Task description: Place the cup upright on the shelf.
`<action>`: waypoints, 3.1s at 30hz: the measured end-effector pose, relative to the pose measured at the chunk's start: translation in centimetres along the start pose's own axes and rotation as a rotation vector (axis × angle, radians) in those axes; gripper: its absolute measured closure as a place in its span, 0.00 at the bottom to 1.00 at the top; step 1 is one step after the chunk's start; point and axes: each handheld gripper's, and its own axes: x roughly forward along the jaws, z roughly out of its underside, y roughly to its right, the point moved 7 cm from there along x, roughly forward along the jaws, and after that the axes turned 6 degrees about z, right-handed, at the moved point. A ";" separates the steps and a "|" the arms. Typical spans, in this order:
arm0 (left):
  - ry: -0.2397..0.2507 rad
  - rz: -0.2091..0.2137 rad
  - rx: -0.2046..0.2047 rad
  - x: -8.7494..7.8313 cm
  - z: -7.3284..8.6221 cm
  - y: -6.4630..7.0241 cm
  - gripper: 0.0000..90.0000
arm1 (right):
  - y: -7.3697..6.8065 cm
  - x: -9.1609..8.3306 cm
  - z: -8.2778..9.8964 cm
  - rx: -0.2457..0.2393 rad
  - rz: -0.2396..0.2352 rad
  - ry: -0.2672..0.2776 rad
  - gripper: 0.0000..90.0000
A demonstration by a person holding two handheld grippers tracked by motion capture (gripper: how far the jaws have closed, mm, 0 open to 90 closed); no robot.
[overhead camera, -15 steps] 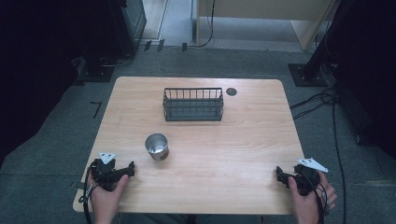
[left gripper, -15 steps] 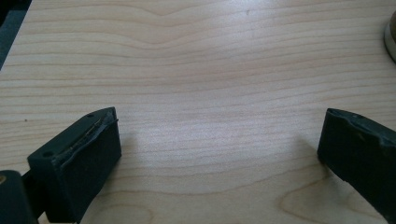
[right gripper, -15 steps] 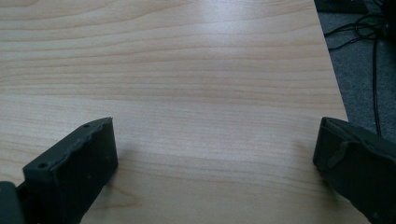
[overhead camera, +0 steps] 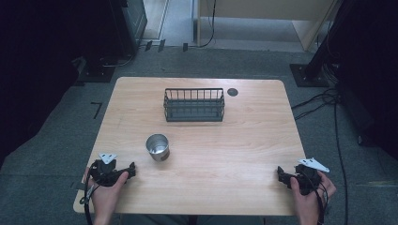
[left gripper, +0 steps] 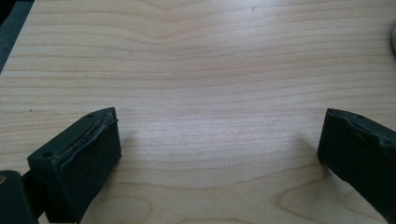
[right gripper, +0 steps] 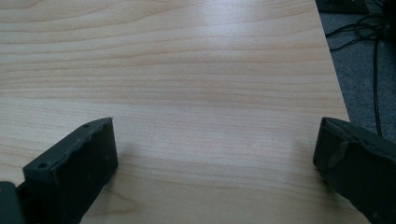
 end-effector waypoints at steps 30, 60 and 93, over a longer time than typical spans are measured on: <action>0.046 0.135 0.108 -2.3 -3.0 6.3 0.00 | 0.0 0.0 0.0 0.000 0.000 0.000 0.00; 0.026 0.156 0.169 0.6 -5.0 11.0 0.00 | 0.0 0.0 0.0 0.001 0.000 0.000 0.00; 0.028 0.151 0.211 1.2 -7.4 12.4 0.21 | 0.0 0.0 0.0 0.001 0.000 0.000 0.00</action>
